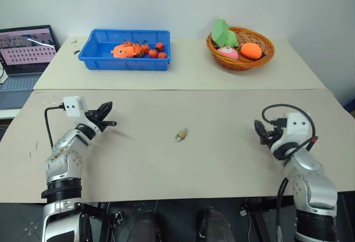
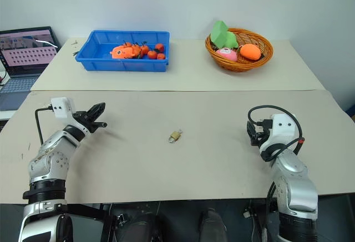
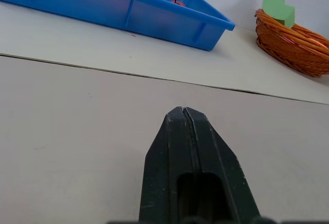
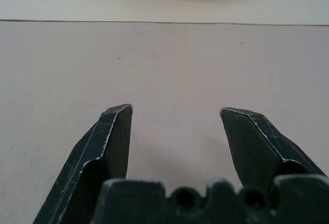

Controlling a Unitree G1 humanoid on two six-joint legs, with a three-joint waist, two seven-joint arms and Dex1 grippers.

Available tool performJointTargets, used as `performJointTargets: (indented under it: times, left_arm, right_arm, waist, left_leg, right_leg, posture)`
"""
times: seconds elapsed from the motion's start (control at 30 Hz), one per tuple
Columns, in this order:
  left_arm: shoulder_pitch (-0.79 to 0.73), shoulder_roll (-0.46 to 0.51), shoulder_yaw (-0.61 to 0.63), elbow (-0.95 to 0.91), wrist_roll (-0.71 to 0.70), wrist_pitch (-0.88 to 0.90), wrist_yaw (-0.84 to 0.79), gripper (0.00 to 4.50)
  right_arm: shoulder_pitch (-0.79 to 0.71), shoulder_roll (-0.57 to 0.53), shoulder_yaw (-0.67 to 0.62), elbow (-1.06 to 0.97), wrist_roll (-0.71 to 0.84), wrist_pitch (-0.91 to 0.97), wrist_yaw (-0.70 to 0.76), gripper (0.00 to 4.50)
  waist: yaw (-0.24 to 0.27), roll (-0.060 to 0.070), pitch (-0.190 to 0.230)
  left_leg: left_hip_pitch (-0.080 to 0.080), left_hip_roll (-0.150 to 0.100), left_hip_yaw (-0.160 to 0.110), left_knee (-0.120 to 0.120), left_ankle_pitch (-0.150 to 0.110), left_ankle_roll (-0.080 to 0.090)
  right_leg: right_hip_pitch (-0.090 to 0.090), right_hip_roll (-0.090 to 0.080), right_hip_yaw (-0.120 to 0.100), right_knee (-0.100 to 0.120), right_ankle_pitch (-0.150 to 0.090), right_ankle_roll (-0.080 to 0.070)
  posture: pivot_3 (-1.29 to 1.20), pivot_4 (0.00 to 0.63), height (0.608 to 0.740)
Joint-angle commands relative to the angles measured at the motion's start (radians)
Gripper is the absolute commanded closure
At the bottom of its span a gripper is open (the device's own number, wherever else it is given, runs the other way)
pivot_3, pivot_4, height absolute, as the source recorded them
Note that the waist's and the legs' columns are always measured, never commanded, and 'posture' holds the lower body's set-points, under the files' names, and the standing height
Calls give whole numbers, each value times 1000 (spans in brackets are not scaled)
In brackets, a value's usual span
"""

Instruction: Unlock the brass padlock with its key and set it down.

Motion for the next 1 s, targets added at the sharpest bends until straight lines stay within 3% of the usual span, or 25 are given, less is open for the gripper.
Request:
performJointTargets:
  times: [0.03,0.13,0.23,0.27,0.3,0.47,0.6,0.63,0.67,1.0]
  left_arm:
    - [-28,-12,23,13,6,-46,37,4500]
    - [-34,-21,19,47,27,-69,62,4500]
    - [-45,-21,28,76,30,-96,71,4500]
    - [-48,-20,29,84,29,-101,70,4004]
    - [-50,-18,26,89,28,-108,64,3884]
    - [-54,-17,18,95,23,-115,53,1941]
    - [-54,-16,16,97,29,-119,53,714]
    - [-55,-16,16,98,28,-119,53,225]
    - [-57,-14,16,102,30,-120,51,49]
    - [-52,-10,-20,82,56,-121,20,49]
  right_arm:
    - [-31,-16,-30,29,-29,-44,-25,1214]
    - [-46,-21,-38,72,-44,-48,-37,1214]
    - [-51,-25,-45,87,-52,-53,-44,561]
    - [-53,-25,-48,90,-52,-55,-44,175]
    - [-55,-24,-51,91,-50,-55,-43,0]
    - [-60,-15,-63,89,-42,-57,-41,0]
    - [-59,-12,-69,87,-43,-58,-44,0]
    - [-59,-9,-73,88,-40,-59,-46,0]
    - [-58,-11,-73,89,-41,-60,-44,0]
    - [-44,-32,-43,92,-80,-66,-32,0]
  waist:
    - [0,0,0]
    - [0,0,0]
    - [0,0,0]
    - [0,0,0]
    - [-1,0,0]
    - [0,0,0]
    - [-1,0,0]
    - [-1,0,0]
    - [-1,0,0]
    - [-1,0,0]
  left_leg:
    - [0,0,0,0,0,0]
    - [0,0,0,0,0,0]
    - [0,0,0,0,0,0]
    - [0,0,0,0,0,0]
    - [0,0,0,0,0,0]
    - [-1,0,0,0,0,0]
    - [-1,0,0,0,0,0]
    - [-1,0,0,0,0,0]
    - [-1,0,0,0,0,0]
    - [-1,0,0,0,0,0]
  right_leg:
    - [0,0,0,0,0,0]
    - [0,0,0,0,0,0]
    - [0,0,0,0,0,0]
    - [-1,0,0,0,0,0]
    - [-1,0,0,0,0,0]
    - [-1,0,0,0,0,0]
    - [-1,0,0,0,0,0]
    - [-1,0,0,0,0,0]
    - [-1,0,0,0,0,0]
    - [-1,0,0,0,0,0]
  posture:
    - [0,150,676]
    - [0,150,676]
    - [0,150,676]
    - [0,150,676]
    - [0,150,676]
    - [0,150,676]
    - [0,150,676]
    - [0,150,676]
    - [0,150,676]
    - [0,150,676]
